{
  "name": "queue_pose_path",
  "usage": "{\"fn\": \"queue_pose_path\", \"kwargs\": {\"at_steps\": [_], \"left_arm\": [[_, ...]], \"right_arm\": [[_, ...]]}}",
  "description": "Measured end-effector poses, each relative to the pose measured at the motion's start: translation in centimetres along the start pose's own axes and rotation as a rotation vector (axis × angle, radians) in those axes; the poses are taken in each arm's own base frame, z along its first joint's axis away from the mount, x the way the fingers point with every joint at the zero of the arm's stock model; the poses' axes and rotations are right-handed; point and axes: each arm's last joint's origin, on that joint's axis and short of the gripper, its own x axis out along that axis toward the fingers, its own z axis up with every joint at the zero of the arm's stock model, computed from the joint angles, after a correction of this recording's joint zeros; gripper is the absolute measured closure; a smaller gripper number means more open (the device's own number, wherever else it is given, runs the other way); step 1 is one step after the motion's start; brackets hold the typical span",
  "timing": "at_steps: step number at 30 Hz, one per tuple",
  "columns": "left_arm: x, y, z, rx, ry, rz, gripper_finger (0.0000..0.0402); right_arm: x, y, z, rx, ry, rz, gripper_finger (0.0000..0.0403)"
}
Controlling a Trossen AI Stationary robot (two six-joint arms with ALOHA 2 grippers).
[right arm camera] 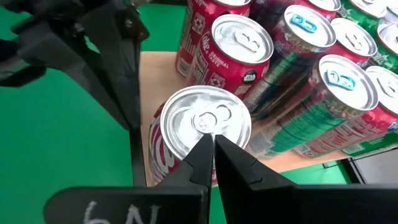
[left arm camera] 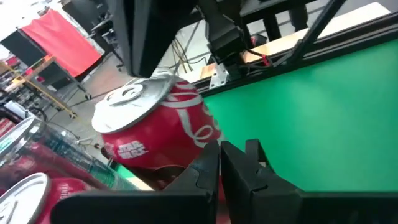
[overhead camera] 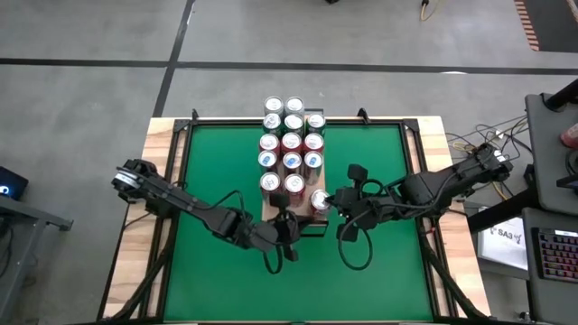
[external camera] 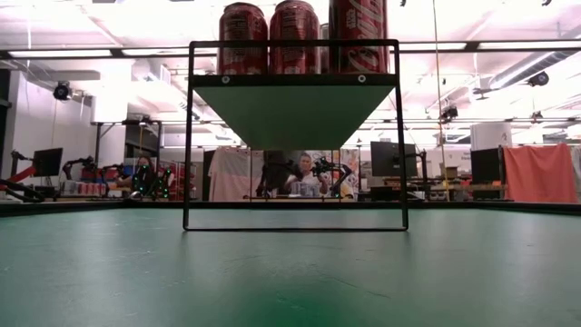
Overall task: Place canned beverage on shelf
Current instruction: Put the red can on the shelf
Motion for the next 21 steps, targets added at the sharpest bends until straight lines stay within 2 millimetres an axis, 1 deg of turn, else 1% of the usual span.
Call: {"fn": "queue_pose_path", "kwargs": {"at_steps": [5, 13, 18, 21], "left_arm": [[0.1, 0.4, 0.0, -0.021, 0.017, 0.095, 0.0402], [0.0, 0.5, 0.0, -0.043, 0.027, 0.151, 0.0402], [-0.4, 0.1, 0.1, -0.035, 0.022, 0.142, 0.0402], [-0.7, -0.5, 0.3, 0.001, 0.007, 0.084, 0.0402]], "right_arm": [[0.0, 0.1, 0.0, 0.003, -0.001, 0.01, 0.0394], [0.0, 0.2, 0.2, 0.007, -0.019, 0.032, 0.0394], [-0.1, 0.2, 0.4, 0.006, -0.033, 0.035, 0.0394], [-0.4, 0.0, 0.6, -0.006, -0.043, 0.037, 0.0394]]}}
